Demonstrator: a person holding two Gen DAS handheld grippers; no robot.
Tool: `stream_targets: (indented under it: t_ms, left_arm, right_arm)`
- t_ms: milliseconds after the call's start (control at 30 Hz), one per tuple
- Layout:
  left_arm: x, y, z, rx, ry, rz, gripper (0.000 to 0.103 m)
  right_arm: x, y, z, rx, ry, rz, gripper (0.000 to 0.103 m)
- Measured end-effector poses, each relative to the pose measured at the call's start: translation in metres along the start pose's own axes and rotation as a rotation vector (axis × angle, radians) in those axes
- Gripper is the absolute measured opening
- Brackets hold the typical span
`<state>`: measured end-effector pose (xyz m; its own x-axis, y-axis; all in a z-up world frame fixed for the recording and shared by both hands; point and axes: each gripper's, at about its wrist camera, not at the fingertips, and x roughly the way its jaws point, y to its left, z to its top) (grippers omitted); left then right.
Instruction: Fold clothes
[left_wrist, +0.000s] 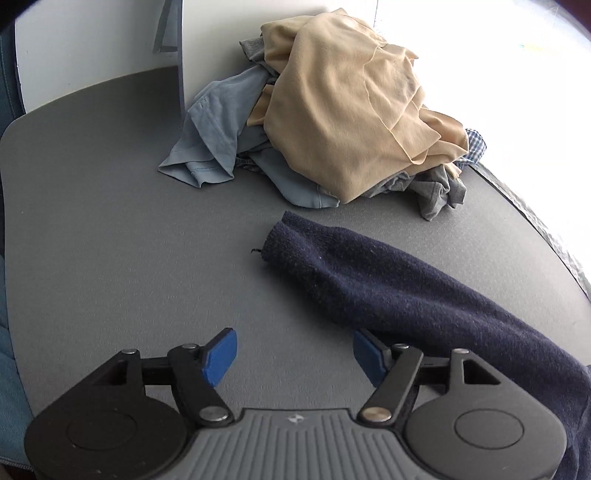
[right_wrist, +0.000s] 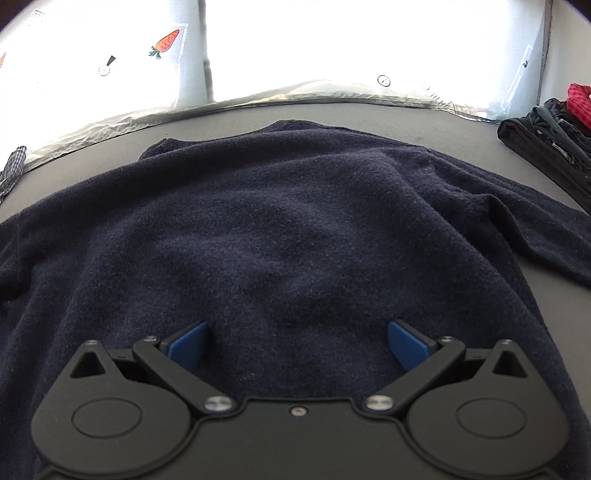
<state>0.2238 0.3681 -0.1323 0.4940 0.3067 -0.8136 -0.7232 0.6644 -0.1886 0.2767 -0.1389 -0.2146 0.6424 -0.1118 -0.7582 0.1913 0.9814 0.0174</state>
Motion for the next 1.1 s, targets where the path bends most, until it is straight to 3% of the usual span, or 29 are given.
stream_targets:
  t_ms: [67, 133, 200, 400, 567, 667, 733, 767, 833, 900, 967, 1100]
  left_arm:
    - [-0.011, -0.004, -0.018, 0.007, 0.039, -0.058, 0.071]
    - [-0.021, -0.015, -0.039, 0.044, 0.076, -0.119, 0.071]
    - [-0.032, -0.031, -0.061, 0.101, 0.115, -0.183, 0.071]
    - [-0.057, -0.083, -0.130, 0.256, 0.248, -0.391, 0.071]
    - [-0.068, -0.115, -0.177, 0.352, 0.320, -0.418, 0.072]
    - [-0.079, -0.127, -0.198, 0.407, 0.305, -0.403, 0.072]
    - [-0.084, -0.133, -0.208, 0.420, 0.316, -0.431, 0.071]
    - [-0.086, -0.135, -0.213, 0.425, 0.323, -0.444, 0.067]
    - [-0.089, -0.138, -0.223, 0.442, 0.321, -0.420, 0.050]
    - [-0.090, -0.138, -0.230, 0.446, 0.296, -0.352, 0.012]
    - [-0.091, -0.130, -0.230, 0.393, 0.309, -0.373, 0.010]
    - [-0.094, -0.122, -0.230, 0.387, 0.344, -0.368, 0.010]
  right_arm:
    - [-0.004, -0.009, 0.001, 0.000, 0.016, 0.030, 0.098]
    - [-0.014, -0.022, -0.001, 0.037, 0.008, 0.056, 0.081]
    - [-0.028, -0.038, -0.008, 0.082, -0.009, 0.058, 0.079]
    - [-0.075, -0.096, -0.032, 0.061, -0.063, -0.123, 0.062]
    - [-0.086, -0.144, -0.053, 0.112, 0.009, -0.166, 0.062]
    - [-0.083, -0.158, -0.071, 0.137, 0.112, -0.072, 0.060]
    - [-0.085, -0.157, -0.080, 0.110, 0.129, -0.028, 0.054]
    - [-0.086, -0.155, -0.084, 0.082, 0.128, -0.015, 0.052]
    - [-0.089, -0.154, -0.084, 0.042, 0.128, 0.019, 0.034]
    - [-0.092, -0.155, -0.083, 0.025, 0.129, 0.044, 0.020]
    - [-0.097, -0.156, -0.084, 0.012, 0.129, 0.068, 0.013]
    - [-0.101, -0.159, -0.085, -0.014, 0.156, 0.062, 0.013]
